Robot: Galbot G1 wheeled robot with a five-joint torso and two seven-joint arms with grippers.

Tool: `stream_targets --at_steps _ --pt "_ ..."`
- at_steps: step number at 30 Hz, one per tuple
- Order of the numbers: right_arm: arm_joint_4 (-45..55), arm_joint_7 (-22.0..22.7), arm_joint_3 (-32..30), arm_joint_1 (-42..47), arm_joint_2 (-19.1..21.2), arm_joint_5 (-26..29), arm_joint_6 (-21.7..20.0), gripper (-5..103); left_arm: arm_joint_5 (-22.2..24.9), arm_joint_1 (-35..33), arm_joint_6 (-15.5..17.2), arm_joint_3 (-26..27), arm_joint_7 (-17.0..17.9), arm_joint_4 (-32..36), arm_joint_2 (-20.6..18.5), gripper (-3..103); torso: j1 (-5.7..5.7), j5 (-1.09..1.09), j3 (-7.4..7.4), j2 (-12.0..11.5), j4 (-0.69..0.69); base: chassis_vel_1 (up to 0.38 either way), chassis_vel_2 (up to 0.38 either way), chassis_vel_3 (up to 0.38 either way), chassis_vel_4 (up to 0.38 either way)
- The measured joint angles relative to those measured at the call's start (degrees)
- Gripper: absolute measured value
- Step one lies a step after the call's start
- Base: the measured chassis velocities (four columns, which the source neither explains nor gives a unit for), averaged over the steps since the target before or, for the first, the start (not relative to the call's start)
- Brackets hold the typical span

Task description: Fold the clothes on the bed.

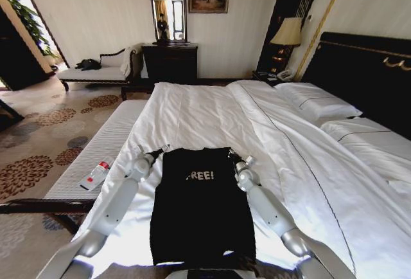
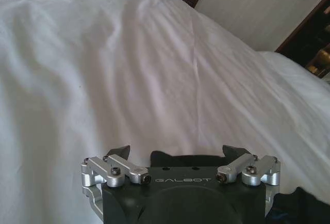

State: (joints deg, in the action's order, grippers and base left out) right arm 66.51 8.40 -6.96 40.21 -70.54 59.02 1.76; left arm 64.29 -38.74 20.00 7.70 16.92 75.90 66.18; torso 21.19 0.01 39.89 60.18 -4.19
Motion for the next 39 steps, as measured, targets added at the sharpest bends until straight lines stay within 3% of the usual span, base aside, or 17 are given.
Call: stream_targets --at_steps 7,9,11,12,16,22,25,28,33,35,39 --pt "0.7 0.0 -0.4 0.8 -0.1 -0.4 0.3 0 -1.3 0.2 -1.4 -0.5 -0.6 -3.8 1.9 103 0.00 0.00 0.00 0.0 0.00 0.000 0.000 0.000 0.000" --pt "0.9 0.0 -0.4 0.8 0.0 -0.4 0.3 0 -0.9 0.2 -1.8 -0.4 -1.2 -4.4 2.3 96 0.00 0.00 0.00 0.0 0.01 0.000 0.000 0.000 0.000" --pt "1.0 0.0 -0.4 0.8 0.0 -0.4 0.3 0 -0.6 0.2 -2.1 -0.3 -1.4 -4.6 2.5 96 0.00 0.00 0.00 0.0 0.01 0.000 0.000 0.000 0.000" --pt "1.1 0.0 -0.4 0.8 0.1 -0.4 0.3 0 0.0 0.1 -2.6 0.0 -1.8 -4.8 2.9 85 0.00 0.00 0.00 0.0 0.00 0.000 0.000 0.000 0.000" --pt "1.4 0.0 -0.4 0.8 0.2 -0.4 0.3 0 1.1 -0.2 -3.0 0.4 -2.3 -5.0 3.3 74 0.00 0.00 0.00 0.0 0.01 0.000 0.000 0.000 0.000" --pt "2.1 0.1 -0.4 1.2 0.6 -0.4 0.4 0 2.5 -0.9 -3.2 1.3 -2.6 -5.2 3.6 47 0.00 0.00 0.00 0.0 0.01 0.000 0.000 0.000 0.000" --pt "2.3 0.2 -0.4 1.3 0.7 -0.4 0.5 0 2.7 -0.9 -3.3 1.6 -2.6 -5.6 3.9 41 0.00 0.00 0.00 0.0 0.00 0.000 0.000 0.000 0.000" --pt "2.9 0.3 -0.5 1.5 1.0 -0.4 1.0 0 2.8 -0.9 -3.5 2.1 -2.5 -5.9 4.4 25 0.00 0.00 0.00 0.0 0.00 0.000 0.000 0.000 0.000" --pt "3.6 1.0 -0.6 1.5 1.5 -0.2 1.4 0 3.1 -0.6 -3.5 2.4 -2.4 -5.9 4.3 14 0.00 -0.01 0.00 0.0 0.00 0.000 0.000 0.000 0.000" --pt "4.4 1.4 -0.7 1.5 1.7 0.4 1.5 0 3.5 -0.2 -3.5 2.5 -2.3 -5.7 4.0 3 0.00 -0.01 0.00 0.0 -0.01 0.000 0.000 0.000 0.000" --pt "6.8 2.2 -1.0 1.3 2.2 1.7 1.5 0 4.7 0.6 -3.5 2.8 -2.1 -4.7 2.9 1 0.00 -0.01 0.00 0.0 -0.01 0.000 0.000 0.000 0.000"
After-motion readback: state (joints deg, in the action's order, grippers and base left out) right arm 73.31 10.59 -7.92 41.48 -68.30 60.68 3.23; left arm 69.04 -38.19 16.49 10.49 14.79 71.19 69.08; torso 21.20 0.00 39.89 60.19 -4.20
